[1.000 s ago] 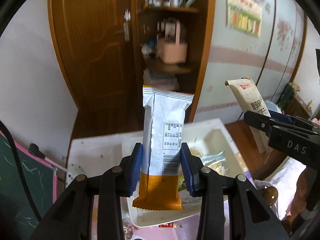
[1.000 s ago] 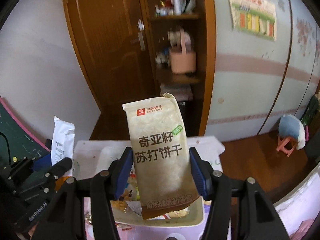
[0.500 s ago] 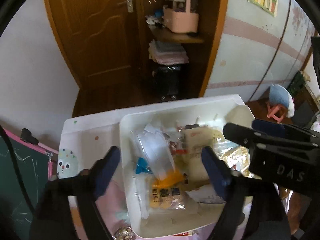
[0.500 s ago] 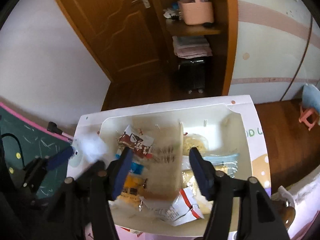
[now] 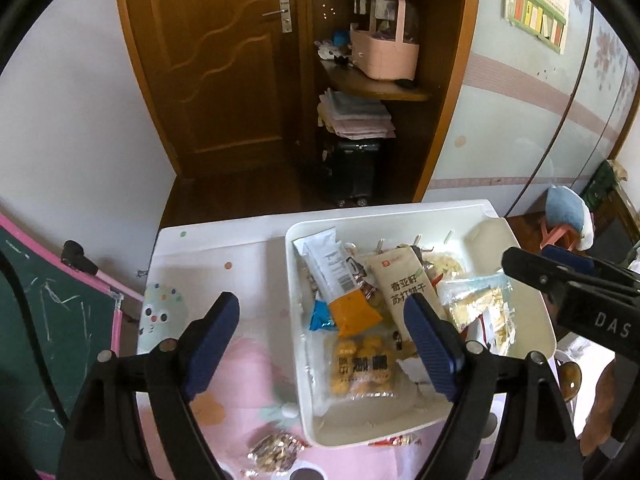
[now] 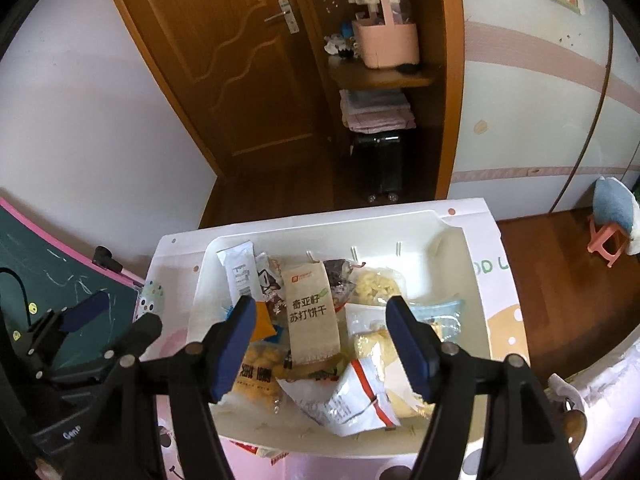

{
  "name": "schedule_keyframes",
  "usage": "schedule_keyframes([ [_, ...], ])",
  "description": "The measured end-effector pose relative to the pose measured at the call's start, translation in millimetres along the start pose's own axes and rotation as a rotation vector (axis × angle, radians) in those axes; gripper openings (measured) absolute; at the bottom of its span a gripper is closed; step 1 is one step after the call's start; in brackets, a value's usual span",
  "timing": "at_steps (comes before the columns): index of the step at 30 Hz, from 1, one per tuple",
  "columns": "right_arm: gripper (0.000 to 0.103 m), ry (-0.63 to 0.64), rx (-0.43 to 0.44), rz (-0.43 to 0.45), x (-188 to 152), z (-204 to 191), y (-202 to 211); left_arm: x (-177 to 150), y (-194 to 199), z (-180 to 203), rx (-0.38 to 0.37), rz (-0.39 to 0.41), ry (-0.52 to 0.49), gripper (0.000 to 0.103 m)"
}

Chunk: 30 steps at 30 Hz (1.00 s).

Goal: Organize snacks
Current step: 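Withdraw both tools from the tray toward the nut bag and wafer pack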

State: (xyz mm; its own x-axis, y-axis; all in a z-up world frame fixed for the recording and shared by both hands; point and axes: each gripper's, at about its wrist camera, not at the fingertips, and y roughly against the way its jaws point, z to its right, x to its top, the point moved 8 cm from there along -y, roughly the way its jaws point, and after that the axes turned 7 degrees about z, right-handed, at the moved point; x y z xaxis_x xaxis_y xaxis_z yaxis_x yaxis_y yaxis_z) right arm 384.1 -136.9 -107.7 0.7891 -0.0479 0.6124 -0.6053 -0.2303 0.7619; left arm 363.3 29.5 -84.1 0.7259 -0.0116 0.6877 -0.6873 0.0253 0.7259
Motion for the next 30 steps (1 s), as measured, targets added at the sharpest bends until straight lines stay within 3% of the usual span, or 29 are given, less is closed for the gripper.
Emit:
schedule_keyframes([
  [8, 0.067, 0.045, -0.004, 0.061, -15.2, -11.4, 56.1, -17.6, 60.7, -17.4, -0.010, 0.042, -0.002, 0.084],
  [18, 0.067, 0.229, -0.080, 0.190, -61.3, -41.0, 123.8, -74.4, 116.6, -35.8, -0.043, 0.057, -0.045, 0.084],
  [24, 0.067, 0.420, -0.043, 0.201, -110.2, -73.1, 121.9, -115.7, 106.9, -35.6, -0.059, 0.023, -0.111, 0.084],
  [30, 0.067, 0.452, 0.041, 0.105, -156.0, -83.3, 75.6, -162.2, 61.9, -40.9, -0.069, -0.069, -0.173, 0.084],
])
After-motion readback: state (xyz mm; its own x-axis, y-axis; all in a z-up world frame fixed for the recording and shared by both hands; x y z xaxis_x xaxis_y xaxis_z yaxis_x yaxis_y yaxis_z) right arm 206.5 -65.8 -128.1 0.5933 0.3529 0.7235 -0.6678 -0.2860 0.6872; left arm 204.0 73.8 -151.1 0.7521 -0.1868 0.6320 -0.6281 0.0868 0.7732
